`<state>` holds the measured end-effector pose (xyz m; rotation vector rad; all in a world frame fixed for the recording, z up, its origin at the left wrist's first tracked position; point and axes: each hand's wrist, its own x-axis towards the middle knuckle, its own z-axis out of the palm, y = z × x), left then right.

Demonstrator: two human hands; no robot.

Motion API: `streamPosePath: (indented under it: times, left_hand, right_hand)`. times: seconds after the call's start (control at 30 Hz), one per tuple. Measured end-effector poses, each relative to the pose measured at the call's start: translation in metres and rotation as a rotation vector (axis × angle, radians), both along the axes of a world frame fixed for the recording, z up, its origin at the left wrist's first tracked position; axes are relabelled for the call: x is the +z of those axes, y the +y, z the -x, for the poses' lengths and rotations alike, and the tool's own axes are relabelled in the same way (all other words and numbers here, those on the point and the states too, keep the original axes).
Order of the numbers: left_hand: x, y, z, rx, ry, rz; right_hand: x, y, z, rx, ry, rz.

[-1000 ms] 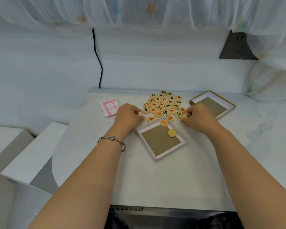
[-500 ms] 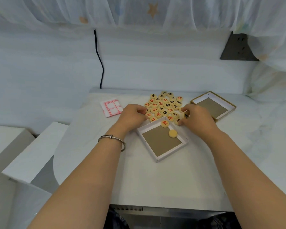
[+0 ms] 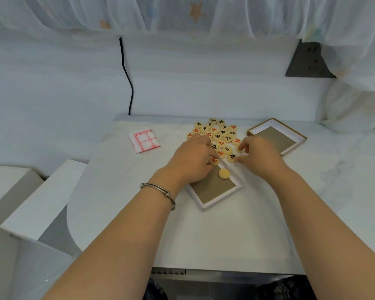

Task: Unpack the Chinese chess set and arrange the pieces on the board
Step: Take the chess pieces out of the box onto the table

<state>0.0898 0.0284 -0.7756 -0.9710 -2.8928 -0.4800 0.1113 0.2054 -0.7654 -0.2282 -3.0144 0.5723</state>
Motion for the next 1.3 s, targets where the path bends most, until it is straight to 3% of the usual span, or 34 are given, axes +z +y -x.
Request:
streamPosePath:
  times: [0.1, 0.23, 0.4, 0.67, 0.9, 1.03, 1.3]
  left_hand:
    - [-0.009, -0.002, 0.001, -0.011, 0.098, 0.130]
    - [-0.014, -0.004, 0.004, 0.024, 0.095, 0.134]
    - [-0.017, -0.002, 0.005, 0.042, 0.120, 0.078]
    - [-0.020, -0.004, 0.008, 0.025, 0.129, 0.001]
    - [-0.011, -0.012, 0.009, 0.008, -0.025, 0.000]
    - [-0.008, -0.013, 0.009, 0.034, -0.014, -0.068]
    - [-0.014, -0.009, 0.007, -0.022, -0.021, 0.008]
  right_hand:
    - [0.010, -0.012, -0.009, 0.147, 0.091, 0.043]
    - [0.007, -0.021, -0.014, 0.288, -0.156, -0.104]
    - [0.003, -0.025, -0.014, 0.308, -0.188, -0.141]
    - [0.000, -0.021, -0.017, 0.338, -0.218, -0.017]
    - [0.000, -0.020, -0.019, 0.377, -0.236, 0.096]
    - [0.001, -0.020, -0.017, 0.339, -0.113, 0.061]
    - [0.004, -0.020, -0.022, 0.403, -0.248, -0.042]
